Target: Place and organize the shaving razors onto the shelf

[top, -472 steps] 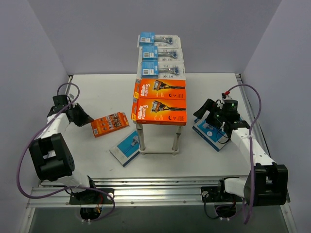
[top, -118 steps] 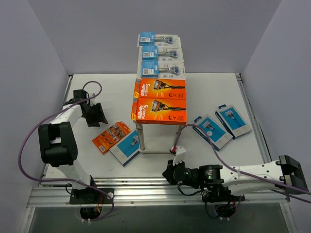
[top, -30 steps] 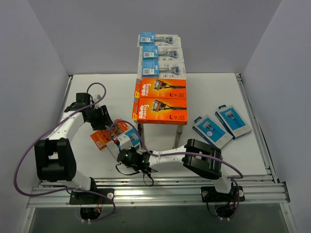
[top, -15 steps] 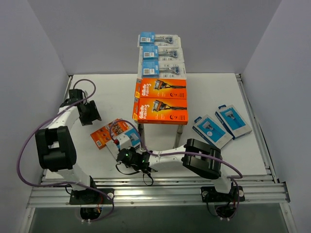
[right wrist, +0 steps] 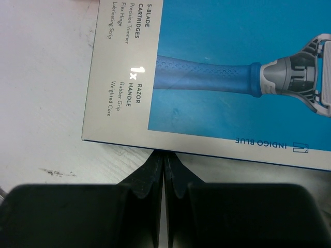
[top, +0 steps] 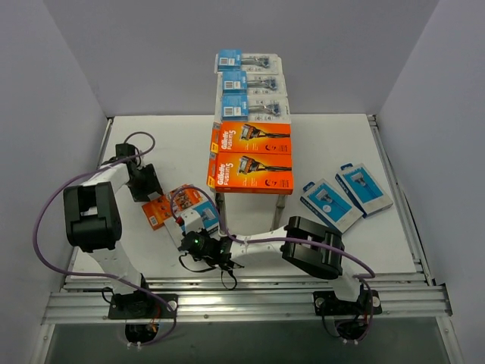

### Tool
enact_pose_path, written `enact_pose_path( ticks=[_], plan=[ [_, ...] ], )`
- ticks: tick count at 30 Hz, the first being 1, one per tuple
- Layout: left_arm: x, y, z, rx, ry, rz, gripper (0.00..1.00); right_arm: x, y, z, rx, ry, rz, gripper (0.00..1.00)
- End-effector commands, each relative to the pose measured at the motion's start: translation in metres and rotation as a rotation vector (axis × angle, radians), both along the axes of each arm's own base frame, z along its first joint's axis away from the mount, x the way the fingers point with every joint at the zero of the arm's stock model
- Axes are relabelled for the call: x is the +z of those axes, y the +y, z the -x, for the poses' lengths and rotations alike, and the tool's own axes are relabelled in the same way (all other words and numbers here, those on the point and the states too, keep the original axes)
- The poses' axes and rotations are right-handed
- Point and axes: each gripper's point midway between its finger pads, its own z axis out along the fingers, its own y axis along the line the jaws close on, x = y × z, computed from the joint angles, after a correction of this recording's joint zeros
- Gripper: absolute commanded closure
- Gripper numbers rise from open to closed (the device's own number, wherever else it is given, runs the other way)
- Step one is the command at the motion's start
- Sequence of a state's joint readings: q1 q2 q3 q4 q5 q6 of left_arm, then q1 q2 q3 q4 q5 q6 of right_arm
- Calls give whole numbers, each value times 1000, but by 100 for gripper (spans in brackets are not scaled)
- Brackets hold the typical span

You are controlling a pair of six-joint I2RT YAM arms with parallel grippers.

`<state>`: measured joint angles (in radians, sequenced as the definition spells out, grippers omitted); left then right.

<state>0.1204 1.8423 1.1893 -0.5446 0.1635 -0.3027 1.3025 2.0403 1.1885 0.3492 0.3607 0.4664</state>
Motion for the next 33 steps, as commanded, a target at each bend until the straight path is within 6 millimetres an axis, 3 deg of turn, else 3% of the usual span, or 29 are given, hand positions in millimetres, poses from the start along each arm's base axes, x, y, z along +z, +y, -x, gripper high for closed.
enact_pose_path(
  ticks=[1, 4, 16, 31, 33],
  plan=[
    [7, -25, 19, -80, 38, 21, 36, -7, -6, -13, -42, 17, 18, 100],
    [16, -38, 29, -109, 37, 54, 36, -6, -7, -14, -43, 22, 17, 100],
    [56, -47, 66, -125, -37, 89, 37, -4, -7, -28, -51, 27, 14, 100],
    [68, -65, 88, -133, -52, 128, 39, -4, -12, -30, -64, 26, 13, 100],
    [70, -78, 92, -169, -55, 138, 40, -2, -12, -30, -65, 25, 8, 100]
  ],
)
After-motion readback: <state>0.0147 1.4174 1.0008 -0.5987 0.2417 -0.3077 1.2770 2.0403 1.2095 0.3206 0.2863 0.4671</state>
